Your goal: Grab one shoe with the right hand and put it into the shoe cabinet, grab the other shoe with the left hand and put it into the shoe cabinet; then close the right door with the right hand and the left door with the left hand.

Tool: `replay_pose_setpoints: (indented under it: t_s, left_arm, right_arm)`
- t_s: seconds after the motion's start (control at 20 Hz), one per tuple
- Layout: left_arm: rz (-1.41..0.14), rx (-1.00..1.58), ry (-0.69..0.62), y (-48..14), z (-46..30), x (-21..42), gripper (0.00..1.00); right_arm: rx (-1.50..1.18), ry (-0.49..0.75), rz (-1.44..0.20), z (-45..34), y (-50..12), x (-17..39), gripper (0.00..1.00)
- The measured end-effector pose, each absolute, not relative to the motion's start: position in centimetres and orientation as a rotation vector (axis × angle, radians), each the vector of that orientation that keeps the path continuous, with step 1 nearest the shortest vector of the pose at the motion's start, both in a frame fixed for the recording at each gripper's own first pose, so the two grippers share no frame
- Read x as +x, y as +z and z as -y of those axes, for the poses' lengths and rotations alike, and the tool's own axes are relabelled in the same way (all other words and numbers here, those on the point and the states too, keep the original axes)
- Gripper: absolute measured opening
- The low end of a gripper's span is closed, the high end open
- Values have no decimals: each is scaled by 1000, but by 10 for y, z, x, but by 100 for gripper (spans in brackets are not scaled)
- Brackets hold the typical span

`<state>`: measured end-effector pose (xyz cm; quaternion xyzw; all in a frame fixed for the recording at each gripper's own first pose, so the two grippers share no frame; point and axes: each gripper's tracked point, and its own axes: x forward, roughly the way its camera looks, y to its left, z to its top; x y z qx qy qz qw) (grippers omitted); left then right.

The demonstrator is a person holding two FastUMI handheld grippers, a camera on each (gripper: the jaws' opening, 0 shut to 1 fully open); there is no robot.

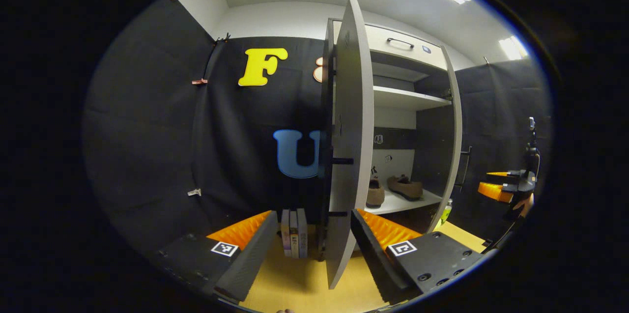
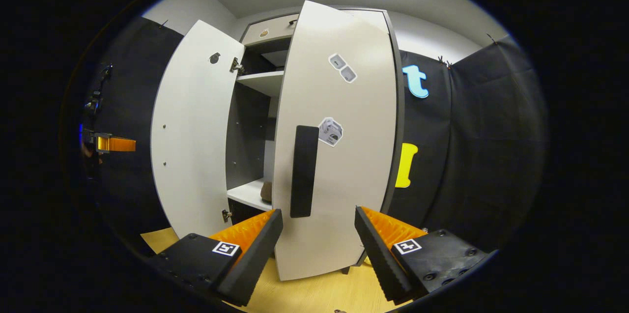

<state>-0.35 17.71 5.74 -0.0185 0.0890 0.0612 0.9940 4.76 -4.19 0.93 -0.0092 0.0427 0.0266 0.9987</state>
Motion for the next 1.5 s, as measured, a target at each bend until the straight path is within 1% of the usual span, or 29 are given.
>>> replay_pose_setpoints:
  t_s: [0.2,0.3,0.4,0.5,0.7,0.75,0.8,0.95,1.1,1.25,1.5]
  left_arm:
    - [-191,-8,138,48,-193,24,95]
    - [-189,-2,127,45,-187,38,95]
    - [-190,15,140,44,-183,44,95]
    - [-185,-13,150,46,-180,43,93]
    - [-180,-105,76,42,-148,44,94]
    - [-179,-122,56,39,-135,45,97]
    - [-175,-134,32,39,-120,50,94]
    - [-158,-190,-74,35,-68,71,94]
    - [-138,-274,-222,37,-6,95,95]
    - [-136,-220,-262,46,11,102,95]
    - [-163,-186,-283,36,21,102,95]
  right_arm:
    - [-28,20,-114,55,2,38,98]
    - [-34,11,-126,60,-1,34,98]
    - [-32,3,-134,64,-3,31,98]
    - [-25,-5,-142,70,-8,33,98]
    - [15,2,-151,71,-14,41,98]
    - [22,8,-141,70,-12,43,98]
    - [25,13,-130,71,-10,44,98]
    - [26,5,-121,78,-11,47,98]
    - [45,-13,-107,88,-6,44,98]
    - [47,-38,-90,101,0,40,98]
    - [51,-46,-101,102,-5,36,98]
